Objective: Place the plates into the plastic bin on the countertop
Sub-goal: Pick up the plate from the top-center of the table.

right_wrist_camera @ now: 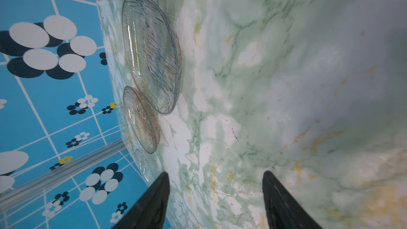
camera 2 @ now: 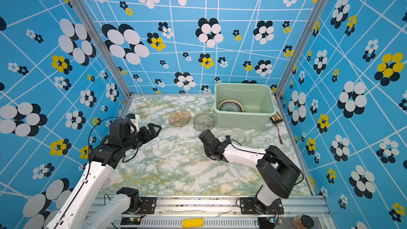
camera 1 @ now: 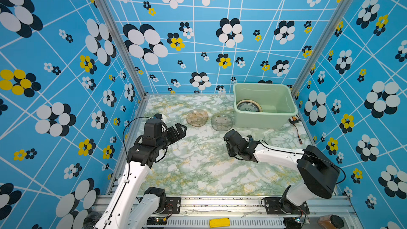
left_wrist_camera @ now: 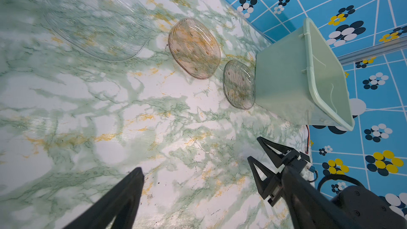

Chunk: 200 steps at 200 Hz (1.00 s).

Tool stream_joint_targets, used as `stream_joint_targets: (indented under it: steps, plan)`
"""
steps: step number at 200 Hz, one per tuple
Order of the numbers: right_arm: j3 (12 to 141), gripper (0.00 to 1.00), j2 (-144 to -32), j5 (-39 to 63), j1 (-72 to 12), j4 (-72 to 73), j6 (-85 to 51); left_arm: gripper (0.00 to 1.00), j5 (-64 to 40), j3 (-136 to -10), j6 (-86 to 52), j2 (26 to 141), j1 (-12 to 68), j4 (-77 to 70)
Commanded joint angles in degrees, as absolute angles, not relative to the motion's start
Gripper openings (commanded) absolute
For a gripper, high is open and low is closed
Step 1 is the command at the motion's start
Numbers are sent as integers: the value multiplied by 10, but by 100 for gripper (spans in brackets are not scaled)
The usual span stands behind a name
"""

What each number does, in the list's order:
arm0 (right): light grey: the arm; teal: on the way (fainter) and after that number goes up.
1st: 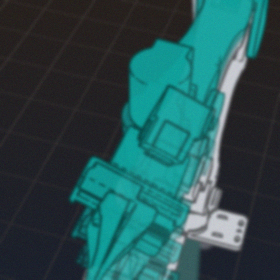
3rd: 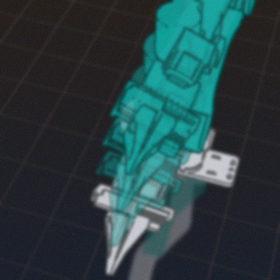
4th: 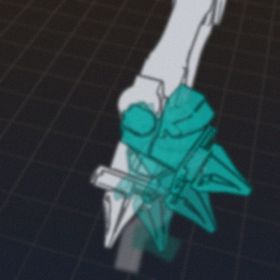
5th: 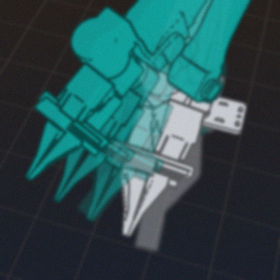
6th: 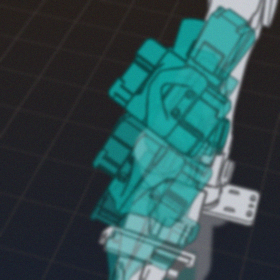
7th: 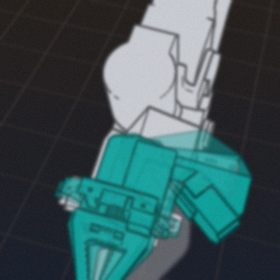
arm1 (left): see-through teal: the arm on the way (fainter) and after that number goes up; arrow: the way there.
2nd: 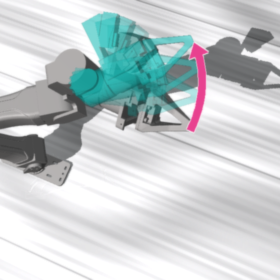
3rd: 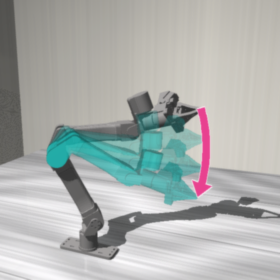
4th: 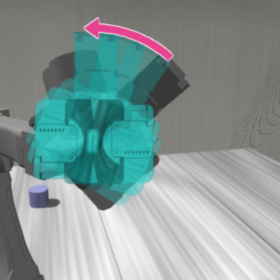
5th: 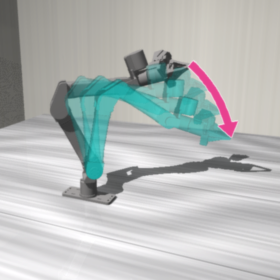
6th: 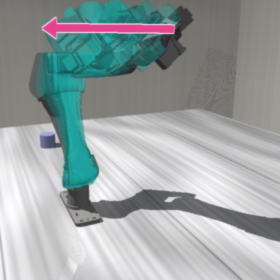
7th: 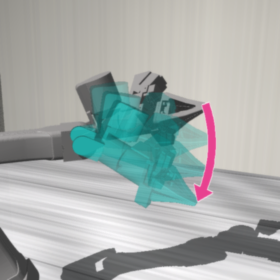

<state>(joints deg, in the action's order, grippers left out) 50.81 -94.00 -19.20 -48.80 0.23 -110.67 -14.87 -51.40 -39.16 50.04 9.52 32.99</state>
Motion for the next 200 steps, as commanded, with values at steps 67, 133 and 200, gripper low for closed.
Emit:
stream_joint_targets:
  steps: [67, 133, 200]
  plan:
    - [626, 60, -1107, -209, -473, 92, -1230, 99, -158, -491, -398, 481, 104, 336]
    - [645, 55, -1143, -166, -432, 76, -1204, 99, -155, -471, -400, 472, 106, 338]
    - [650, 43, -1187, -127, -418, 98, -1186, 99, -158, -475, -400, 473, 106, 349]
